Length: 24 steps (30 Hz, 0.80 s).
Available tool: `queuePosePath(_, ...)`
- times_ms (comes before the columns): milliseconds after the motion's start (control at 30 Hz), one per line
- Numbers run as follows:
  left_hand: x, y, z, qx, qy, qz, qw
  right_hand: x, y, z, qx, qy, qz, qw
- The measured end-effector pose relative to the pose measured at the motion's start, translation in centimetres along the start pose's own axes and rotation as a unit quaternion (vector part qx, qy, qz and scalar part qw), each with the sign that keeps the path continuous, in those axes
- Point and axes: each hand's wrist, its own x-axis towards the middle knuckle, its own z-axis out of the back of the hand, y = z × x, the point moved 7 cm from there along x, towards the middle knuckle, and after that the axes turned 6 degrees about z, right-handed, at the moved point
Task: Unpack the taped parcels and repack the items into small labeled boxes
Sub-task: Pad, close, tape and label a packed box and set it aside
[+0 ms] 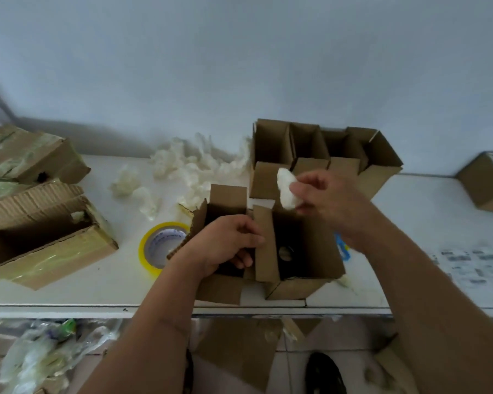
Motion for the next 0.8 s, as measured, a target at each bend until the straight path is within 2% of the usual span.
queuePosePath(133,-0.2,-0.1,-0.1,0.002,-0.014,0.0,1.0,-2.7,-4.0,-0.1,-0.021,-0.015,-0.12,0.992)
queuePosePath(300,-0.3,-0.2,-0.2,0.005,-0.021,0.003,1.0,-1.8,-5.7,-2.8,-0.111,0.022,-0.172,0.978)
queuePosePath(400,-0.3,-0.1,-0.2,0.005,-0.024,0.003,1.0,-1.1,-7.3,-4.7,-0.041,0.055,-0.221,0.973)
queuePosePath(600,0.1,0.2,0.1,0.015,-0.028,-0.001,0.999,0.3,-8.9,-5.2,-0.004,0.089,-0.242,0.966)
queuePosePath(800,0.5,0.5,0.3,0.026,-0.035,-0.001,0.999,0.7,-10.4,-6.5,0.07,0.143,-0.323,0.933)
